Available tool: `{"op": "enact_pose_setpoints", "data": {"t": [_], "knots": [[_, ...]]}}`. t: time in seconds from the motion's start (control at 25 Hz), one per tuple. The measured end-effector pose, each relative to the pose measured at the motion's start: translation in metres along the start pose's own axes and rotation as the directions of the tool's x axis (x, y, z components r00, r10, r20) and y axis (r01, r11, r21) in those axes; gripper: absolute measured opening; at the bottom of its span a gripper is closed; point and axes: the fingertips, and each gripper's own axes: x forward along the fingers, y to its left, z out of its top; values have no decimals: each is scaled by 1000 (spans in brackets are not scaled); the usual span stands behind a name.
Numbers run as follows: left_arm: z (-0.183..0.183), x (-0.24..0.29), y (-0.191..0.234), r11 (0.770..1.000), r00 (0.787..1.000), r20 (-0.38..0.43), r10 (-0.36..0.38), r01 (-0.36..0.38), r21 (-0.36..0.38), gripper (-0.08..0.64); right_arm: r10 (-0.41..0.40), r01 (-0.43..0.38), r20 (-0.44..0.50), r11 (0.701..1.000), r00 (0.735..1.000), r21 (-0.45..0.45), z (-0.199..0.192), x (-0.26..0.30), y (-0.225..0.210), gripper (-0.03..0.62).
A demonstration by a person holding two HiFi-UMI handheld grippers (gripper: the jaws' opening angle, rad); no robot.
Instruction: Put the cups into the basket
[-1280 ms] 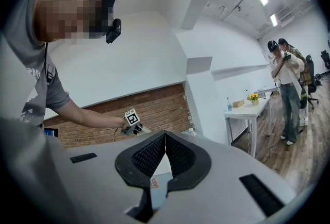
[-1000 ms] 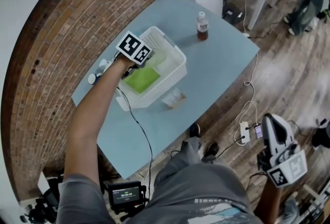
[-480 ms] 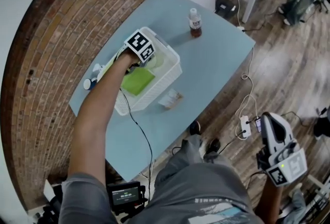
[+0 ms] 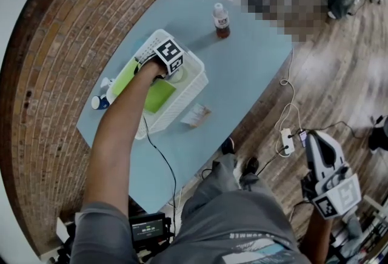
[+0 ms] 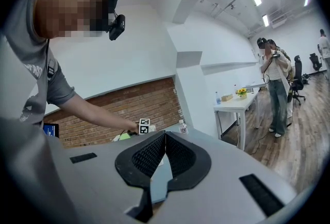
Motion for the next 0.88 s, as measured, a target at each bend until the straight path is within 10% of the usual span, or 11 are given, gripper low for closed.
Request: {"op": "enact_pose_setpoints", "data": {"t": [0.88], "knots": [[-1,66,1,996,996,-42,-80,78,-41,14,-40,41,-51,999,998,7,-15,13,3,11]]}}
